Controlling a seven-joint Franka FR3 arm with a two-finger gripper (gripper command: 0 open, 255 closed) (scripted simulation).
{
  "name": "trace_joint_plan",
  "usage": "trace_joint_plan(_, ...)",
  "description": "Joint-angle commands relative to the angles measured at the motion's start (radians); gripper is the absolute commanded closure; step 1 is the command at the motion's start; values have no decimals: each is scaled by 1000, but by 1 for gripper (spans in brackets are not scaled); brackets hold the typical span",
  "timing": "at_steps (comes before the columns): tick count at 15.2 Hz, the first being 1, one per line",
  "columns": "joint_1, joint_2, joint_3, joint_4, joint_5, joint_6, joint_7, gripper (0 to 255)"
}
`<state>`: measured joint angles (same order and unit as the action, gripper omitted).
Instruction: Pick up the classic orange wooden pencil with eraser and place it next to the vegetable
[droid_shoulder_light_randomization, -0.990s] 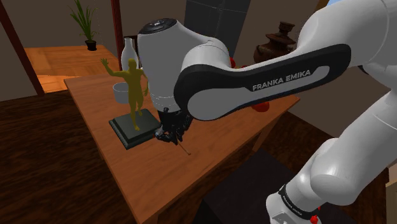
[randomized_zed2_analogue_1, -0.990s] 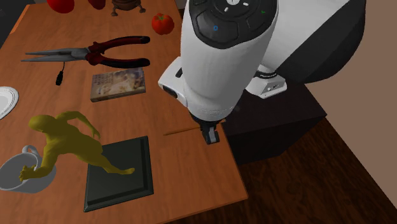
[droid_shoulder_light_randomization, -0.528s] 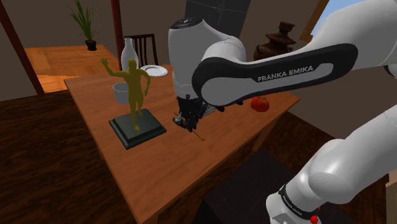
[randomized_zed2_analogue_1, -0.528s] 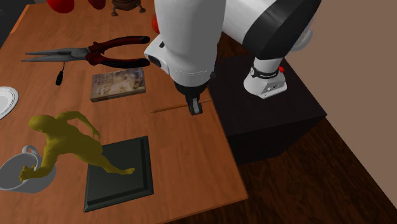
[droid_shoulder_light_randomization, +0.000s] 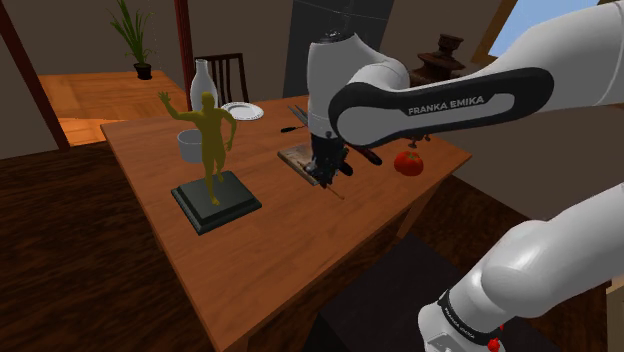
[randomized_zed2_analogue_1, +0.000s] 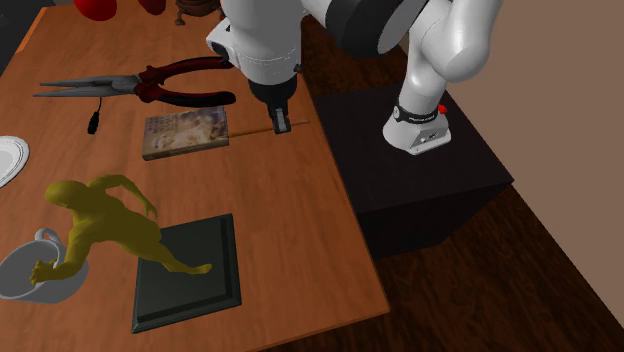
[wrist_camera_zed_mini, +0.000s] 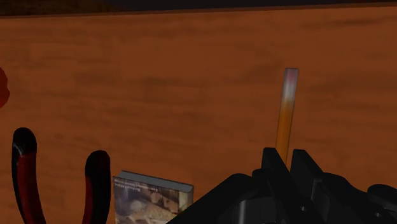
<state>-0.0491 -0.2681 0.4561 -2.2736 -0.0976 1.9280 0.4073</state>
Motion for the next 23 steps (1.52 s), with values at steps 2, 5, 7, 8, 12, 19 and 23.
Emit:
trace_joint_plan(2,-33,-14,-53,-19,-17,18,-79,255)
trace_joint_plan(5,-65,-19,-104,-33,-37,39,-149,255)
trace_joint_plan(7,-88,-17,-136,-36,-52,53,-195,255)
trace_joint_plan(8,-99,-14,-152,-36,-59,59,-218,255)
trace_joint_plan(12,-146,8,-214,-25,-90,87,-306,255)
trace_joint_plan(19,-225,85,-315,41,-135,129,-454,255)
trace_joint_plan(23,-267,147,-367,103,-152,147,-536,255)
